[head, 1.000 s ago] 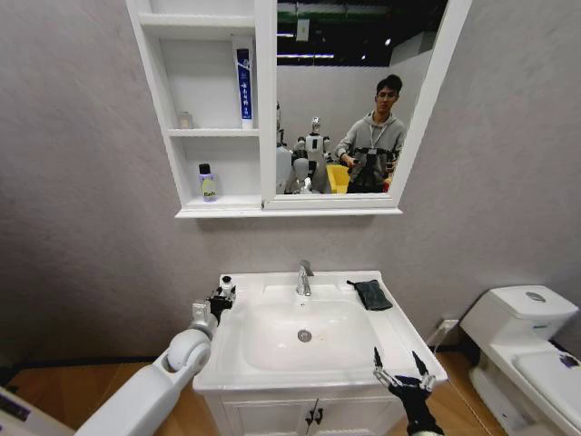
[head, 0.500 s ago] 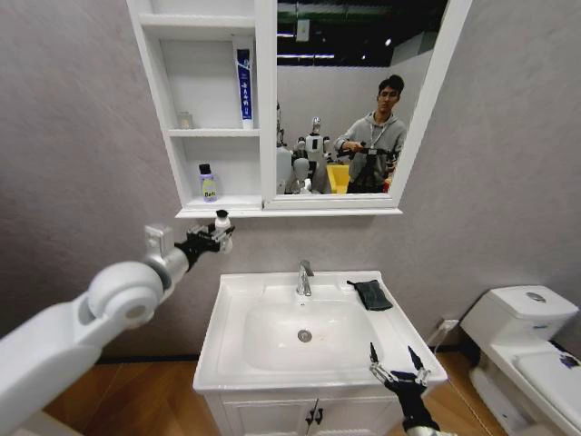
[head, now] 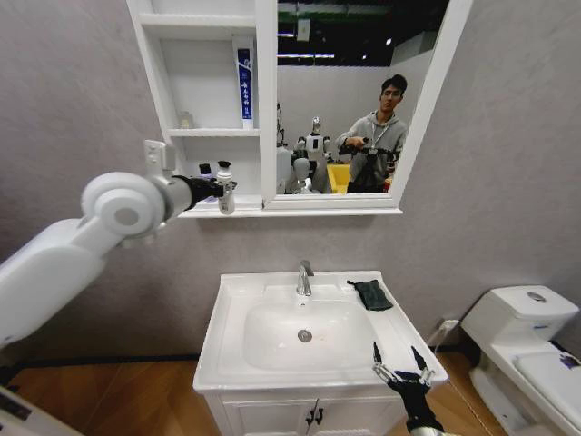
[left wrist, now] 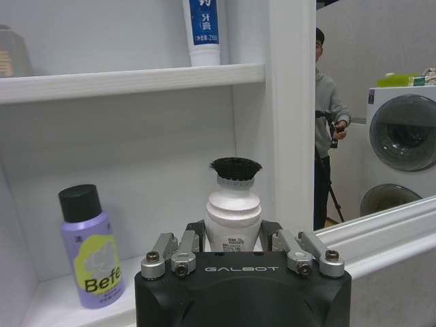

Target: Move facial cleanser and shampoo from washbasin to cabinet, then wipe washbasin with towel.

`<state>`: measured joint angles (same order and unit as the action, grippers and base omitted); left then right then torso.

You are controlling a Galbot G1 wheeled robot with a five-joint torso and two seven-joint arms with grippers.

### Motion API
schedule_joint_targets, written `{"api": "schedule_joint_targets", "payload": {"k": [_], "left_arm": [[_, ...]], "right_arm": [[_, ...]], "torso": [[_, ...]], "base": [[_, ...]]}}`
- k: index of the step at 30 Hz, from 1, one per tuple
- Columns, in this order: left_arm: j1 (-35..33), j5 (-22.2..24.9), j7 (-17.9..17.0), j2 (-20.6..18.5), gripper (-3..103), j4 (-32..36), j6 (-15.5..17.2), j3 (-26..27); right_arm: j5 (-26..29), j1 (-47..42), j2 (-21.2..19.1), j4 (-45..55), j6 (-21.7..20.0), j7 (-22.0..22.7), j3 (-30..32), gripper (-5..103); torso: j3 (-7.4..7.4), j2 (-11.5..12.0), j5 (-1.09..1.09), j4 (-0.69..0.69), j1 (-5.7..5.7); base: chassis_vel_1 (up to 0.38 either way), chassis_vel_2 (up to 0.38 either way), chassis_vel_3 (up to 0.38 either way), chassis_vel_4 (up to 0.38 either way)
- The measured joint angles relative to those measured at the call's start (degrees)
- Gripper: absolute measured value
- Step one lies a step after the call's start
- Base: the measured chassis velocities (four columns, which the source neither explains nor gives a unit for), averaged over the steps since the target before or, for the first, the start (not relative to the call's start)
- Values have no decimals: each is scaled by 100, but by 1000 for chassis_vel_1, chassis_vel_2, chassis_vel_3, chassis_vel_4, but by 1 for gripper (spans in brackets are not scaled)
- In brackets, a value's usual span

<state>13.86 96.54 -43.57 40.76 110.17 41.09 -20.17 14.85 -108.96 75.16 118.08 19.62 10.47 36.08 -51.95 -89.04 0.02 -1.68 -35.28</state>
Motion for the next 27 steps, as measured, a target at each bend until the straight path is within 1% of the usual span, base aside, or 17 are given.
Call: {"api": "schedule_joint_targets", "payload": {"k": [2,3,4,6,7,9,10,12,16,20,22,23,25,26,27], "left_arm": [[147,-131,2,322,41,-405,0,-135],[147,-131,2,322,41,-405,0,-135],[185,-228,30,467,41,-601,-17,-173],[230,-356,-4,783,41,-981,-137,-189],[230,-356,-4,783,41,-981,-137,-189],[265,-469,-53,1019,41,-1284,-196,-163],[265,-469,-53,1019,41,-1284,-196,-163],[274,-576,-71,1184,41,-1544,-246,-108],[237,-692,-75,1278,41,-1748,-268,-58],[188,-722,-75,1294,40,-1800,-268,-41],[135,-693,-200,1303,40,-1801,-248,-21],[108,-658,-255,1302,38,-1785,-217,-10],[86,-651,-270,1296,38,-1769,-199,-7],[61,-656,-277,1274,48,-1752,-175,-2],[61,-656,-277,1274,48,-1752,-175,-2]], "right_arm": [[100,23,29,-86,57,-32,75,100],[100,23,29,-86,57,-32,75,100],[144,25,42,-133,89,-50,110,100],[245,22,54,-223,134,-91,187,100],[245,22,54,-223,134,-91,187,100],[359,37,41,-324,162,-105,275,100],[359,37,41,-324,162,-105,275,100],[445,49,9,-367,172,-114,347,100],[476,42,-1,-368,173,-117,371,100],[477,40,0,-368,172,-117,373,100],[475,42,0,-368,172,-118,385,100],[475,41,0,-369,171,-120,396,100],[475,42,-2,-368,169,-123,405,100],[477,41,-3,-368,165,-125,412,100],[477,41,-3,-368,165,-125,412,100]], "torso": [[0,0,0,2,0],[0,0,0,2,0],[0,0,0,4,0],[0,0,-2,2,0],[0,0,-2,2,0],[0,0,0,0,0],[0,0,0,0,0],[0,0,-1,2,0],[0,0,-1,3,0],[0,0,-2,3,0],[0,0,-2,2,0],[0,0,-2,2,0],[0,0,-2,2,0],[1,0,-2,2,0],[1,0,-2,2,0]], "base": [[0,0,0,0],[0,0,0,0],[0,0,0,0],[0,0,0,0],[0,0,0,0],[0,0,0,0],[0,0,0,0],[0,0,0,0],[0,0,0,0],[0,0,0,0],[0,0,0,0],[0,0,0,0],[0,0,0,0],[0,0,0,0],[0,0,0,0]]}}
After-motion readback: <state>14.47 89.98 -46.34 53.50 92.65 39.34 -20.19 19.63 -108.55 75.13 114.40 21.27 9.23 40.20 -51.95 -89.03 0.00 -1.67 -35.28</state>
